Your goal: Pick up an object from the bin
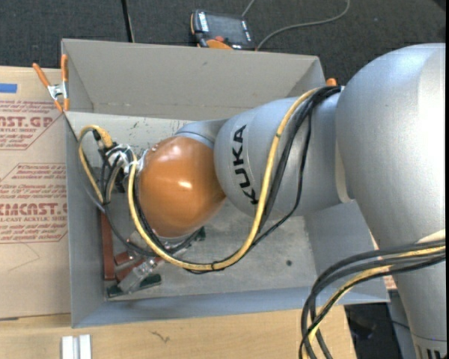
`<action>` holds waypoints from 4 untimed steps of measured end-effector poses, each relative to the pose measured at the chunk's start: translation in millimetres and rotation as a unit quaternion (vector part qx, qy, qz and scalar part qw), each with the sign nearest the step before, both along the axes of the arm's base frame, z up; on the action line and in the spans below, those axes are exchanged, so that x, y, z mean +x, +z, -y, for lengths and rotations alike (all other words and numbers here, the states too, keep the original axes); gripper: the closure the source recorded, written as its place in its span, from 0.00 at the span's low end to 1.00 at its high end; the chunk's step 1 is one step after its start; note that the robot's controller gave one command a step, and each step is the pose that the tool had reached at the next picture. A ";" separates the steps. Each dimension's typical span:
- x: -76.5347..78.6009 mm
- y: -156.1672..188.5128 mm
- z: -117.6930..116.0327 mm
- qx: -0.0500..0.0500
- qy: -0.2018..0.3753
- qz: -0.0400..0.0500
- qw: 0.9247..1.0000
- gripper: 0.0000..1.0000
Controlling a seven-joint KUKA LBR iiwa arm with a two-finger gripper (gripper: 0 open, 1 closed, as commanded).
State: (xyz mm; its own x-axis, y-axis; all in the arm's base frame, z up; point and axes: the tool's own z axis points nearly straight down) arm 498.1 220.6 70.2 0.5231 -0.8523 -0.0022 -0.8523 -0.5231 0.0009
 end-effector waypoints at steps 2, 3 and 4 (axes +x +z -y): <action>-4.1 5.8 3.8 0.005 0.000 0.008 1.000 1.00; 3.2 9.2 -5.3 0.001 -0.250 0.000 0.968 1.00; 26.0 53.6 16.7 0.001 -0.510 0.001 0.860 1.00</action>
Offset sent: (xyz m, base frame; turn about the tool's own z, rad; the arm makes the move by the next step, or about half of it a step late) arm 0.0000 0.0000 0.0000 0.0000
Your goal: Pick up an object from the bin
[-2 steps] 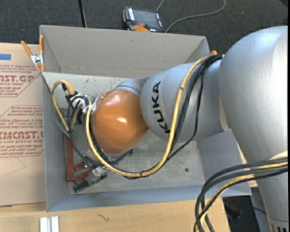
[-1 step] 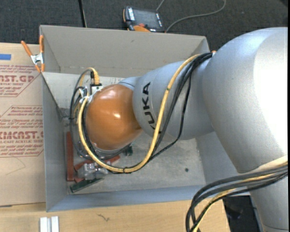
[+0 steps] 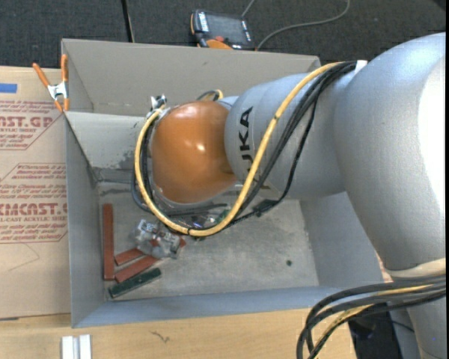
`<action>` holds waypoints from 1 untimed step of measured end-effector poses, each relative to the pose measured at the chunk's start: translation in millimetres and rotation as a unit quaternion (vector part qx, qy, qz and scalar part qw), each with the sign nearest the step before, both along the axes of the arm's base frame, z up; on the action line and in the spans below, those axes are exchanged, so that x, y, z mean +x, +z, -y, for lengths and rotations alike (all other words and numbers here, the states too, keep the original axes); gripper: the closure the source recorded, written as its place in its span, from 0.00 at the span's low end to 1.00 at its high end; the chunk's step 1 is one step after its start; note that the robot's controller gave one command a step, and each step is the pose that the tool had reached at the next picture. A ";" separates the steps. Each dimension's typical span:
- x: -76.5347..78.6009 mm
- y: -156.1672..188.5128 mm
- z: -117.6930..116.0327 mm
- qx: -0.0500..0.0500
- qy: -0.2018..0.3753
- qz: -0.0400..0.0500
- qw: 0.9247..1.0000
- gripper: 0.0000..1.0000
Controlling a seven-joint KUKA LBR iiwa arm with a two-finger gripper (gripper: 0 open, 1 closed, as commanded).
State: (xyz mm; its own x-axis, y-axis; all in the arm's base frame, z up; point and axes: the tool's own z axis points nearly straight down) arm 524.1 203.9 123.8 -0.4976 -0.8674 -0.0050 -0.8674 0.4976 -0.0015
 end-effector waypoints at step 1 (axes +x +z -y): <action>-0.9 -1.1 -0.4 -0.001 0.001 -0.001 1.000 0.00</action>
Offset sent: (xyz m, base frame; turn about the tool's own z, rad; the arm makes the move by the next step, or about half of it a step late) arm 0.0000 0.0000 0.0000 0.0000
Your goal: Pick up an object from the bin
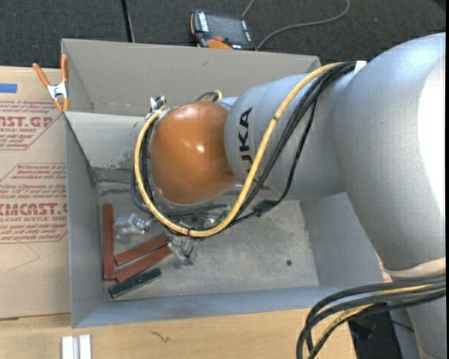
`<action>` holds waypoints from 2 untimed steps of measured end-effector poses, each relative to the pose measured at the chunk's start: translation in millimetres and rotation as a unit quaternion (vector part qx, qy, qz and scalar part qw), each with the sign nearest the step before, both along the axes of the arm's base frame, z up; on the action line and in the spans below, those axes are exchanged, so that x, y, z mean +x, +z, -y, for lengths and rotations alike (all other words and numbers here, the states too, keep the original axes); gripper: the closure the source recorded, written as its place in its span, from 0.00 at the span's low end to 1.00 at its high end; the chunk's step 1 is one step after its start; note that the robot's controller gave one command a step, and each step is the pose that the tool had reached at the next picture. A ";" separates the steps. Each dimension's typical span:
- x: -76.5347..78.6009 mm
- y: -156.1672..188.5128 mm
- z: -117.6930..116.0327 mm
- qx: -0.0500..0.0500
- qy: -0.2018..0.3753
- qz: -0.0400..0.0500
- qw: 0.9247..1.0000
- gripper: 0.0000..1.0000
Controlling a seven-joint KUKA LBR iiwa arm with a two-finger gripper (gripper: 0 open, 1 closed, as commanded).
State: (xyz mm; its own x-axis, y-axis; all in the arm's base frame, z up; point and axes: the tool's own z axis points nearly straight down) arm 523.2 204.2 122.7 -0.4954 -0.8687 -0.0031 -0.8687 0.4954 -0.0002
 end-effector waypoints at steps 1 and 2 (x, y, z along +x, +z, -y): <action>17.5 -56.1 11.7 -0.001 0.031 -0.002 1.000 0.00; 18.3 -53.2 10.3 0.000 0.031 0.000 1.000 1.00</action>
Offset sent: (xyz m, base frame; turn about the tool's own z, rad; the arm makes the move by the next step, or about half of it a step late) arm 0.0185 -0.0115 -0.0527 -0.0629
